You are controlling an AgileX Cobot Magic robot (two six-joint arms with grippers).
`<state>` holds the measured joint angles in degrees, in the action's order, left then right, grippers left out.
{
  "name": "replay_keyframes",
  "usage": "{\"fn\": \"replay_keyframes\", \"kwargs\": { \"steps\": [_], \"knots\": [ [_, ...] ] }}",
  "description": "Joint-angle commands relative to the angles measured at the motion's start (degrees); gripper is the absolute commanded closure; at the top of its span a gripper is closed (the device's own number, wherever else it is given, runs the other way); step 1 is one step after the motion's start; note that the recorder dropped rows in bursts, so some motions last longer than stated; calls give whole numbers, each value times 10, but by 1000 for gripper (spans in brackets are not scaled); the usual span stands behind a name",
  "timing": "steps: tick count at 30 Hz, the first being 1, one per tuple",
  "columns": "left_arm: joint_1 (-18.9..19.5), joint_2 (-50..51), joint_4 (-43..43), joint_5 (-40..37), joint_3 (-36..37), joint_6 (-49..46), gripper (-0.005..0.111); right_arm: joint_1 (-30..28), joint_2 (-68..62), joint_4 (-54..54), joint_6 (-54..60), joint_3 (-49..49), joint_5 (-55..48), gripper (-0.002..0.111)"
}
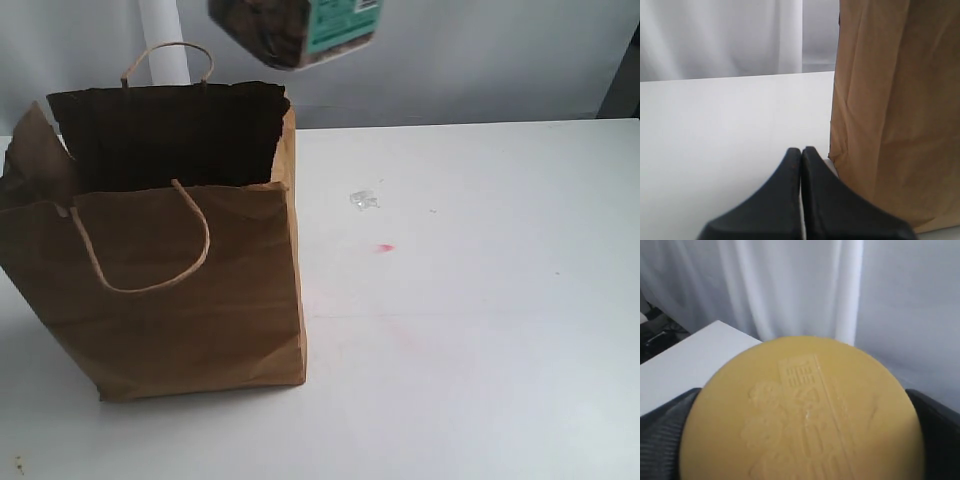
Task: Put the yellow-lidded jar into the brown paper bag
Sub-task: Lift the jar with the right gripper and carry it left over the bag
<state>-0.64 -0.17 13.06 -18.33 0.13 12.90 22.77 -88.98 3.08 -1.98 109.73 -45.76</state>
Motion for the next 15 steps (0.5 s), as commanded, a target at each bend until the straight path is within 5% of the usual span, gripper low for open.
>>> {"fn": "replay_keyframes", "kwargs": {
  "steps": [1,15],
  "knots": [
    [-3,2,-2,5,-1,2,106,47,5,-1,-15,4,62,108],
    [-3,2,-2,5,-1,2,106,93,-91,4,-39,4,82,108]
  ]
}}
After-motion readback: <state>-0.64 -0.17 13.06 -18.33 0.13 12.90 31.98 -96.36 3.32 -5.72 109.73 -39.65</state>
